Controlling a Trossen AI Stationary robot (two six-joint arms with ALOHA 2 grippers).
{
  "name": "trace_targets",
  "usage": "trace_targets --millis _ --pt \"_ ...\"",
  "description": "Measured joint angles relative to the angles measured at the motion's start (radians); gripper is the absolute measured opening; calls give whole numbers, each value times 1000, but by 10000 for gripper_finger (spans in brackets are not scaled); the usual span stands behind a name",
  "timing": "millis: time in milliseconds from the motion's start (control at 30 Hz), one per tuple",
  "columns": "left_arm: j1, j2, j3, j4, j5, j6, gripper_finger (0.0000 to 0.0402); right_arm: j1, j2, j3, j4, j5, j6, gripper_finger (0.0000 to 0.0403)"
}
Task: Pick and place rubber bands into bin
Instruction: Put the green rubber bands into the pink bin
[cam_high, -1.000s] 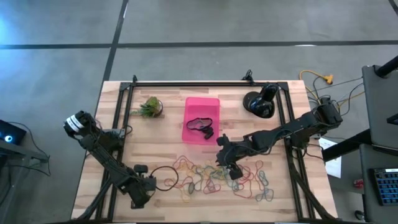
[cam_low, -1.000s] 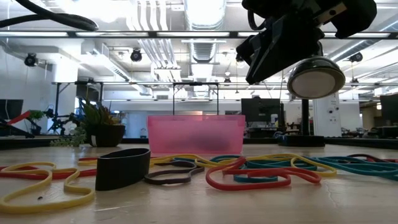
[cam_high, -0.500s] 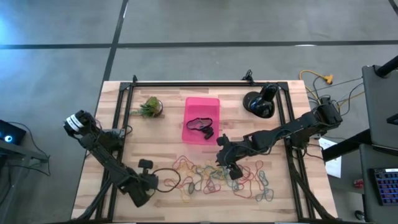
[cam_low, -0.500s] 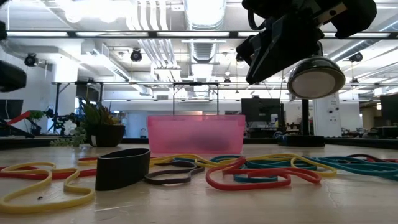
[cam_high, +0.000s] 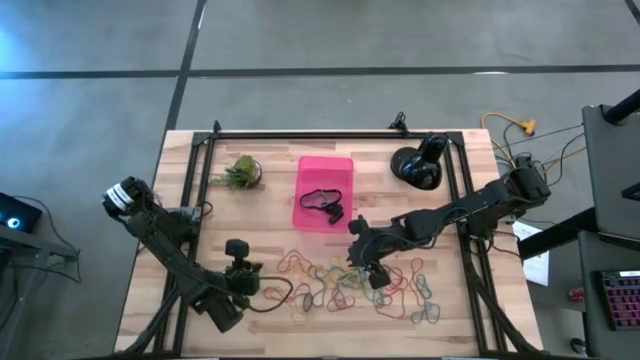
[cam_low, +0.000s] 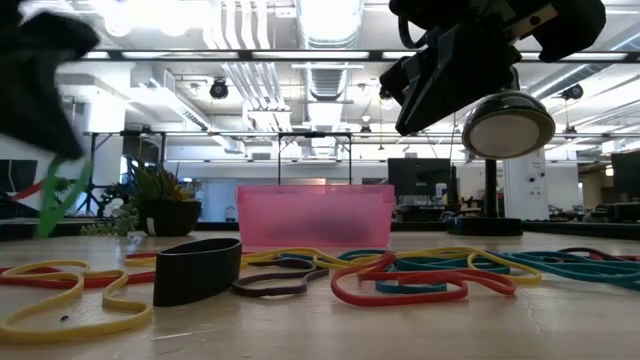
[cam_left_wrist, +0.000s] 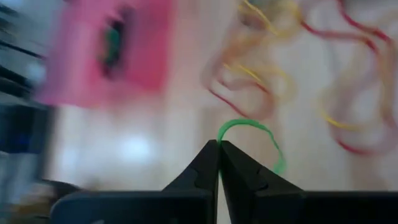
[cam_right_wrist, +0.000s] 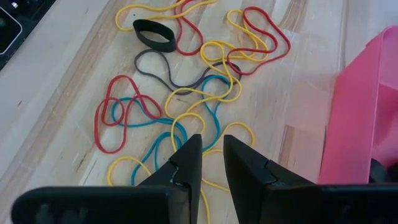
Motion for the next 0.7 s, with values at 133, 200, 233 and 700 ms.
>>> trace_targets --millis 133,200,233,700 --pt "6 -1 32 -28 -196 68 0 0 0 0 0 0 4 59" --pt "17 -1 40 -28 -288 104 0 0 0 0 0 0 4 59" --pt "27 -1 43 -27 -326 123 0 0 0 0 0 0 4 59" --pt "327 -3 66 -25 -471 284 0 0 0 0 0 0 7 57"
